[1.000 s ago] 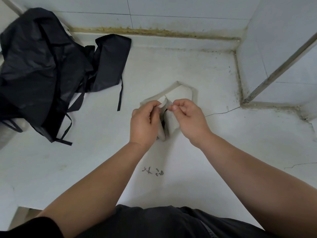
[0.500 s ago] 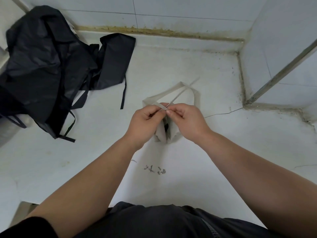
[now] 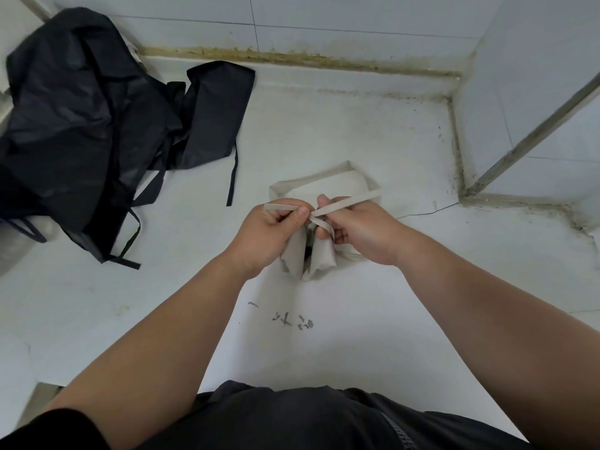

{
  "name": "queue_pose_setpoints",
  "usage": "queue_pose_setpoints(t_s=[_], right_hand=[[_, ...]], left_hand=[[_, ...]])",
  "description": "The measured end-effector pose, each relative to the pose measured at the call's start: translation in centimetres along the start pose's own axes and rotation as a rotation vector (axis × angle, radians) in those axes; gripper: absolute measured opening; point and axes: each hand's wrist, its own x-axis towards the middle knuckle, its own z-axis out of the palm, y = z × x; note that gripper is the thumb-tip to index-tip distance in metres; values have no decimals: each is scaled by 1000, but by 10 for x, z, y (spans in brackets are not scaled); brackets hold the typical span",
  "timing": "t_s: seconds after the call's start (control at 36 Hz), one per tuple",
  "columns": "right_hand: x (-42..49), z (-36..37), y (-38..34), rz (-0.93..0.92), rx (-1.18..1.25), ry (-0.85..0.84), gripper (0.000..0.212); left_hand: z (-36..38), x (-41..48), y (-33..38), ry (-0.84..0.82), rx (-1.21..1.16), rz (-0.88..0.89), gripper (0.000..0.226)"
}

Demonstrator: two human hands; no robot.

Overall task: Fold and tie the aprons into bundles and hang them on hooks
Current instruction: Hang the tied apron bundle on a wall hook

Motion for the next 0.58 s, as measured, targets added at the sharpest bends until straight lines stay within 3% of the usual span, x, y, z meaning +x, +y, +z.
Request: queue_pose_setpoints(t_s=[0.25, 0.39, 0.58], right_hand=[[-1, -4, -9, 29, -374, -6, 21], [1, 2, -6, 43, -231, 46, 5], [3, 6, -4, 53, 217, 73, 32]], left_hand=[[-2, 2, 6, -31, 53, 37, 22], [5, -1, 6, 56, -63, 53, 19], [13, -4, 7, 142, -222, -54, 16]])
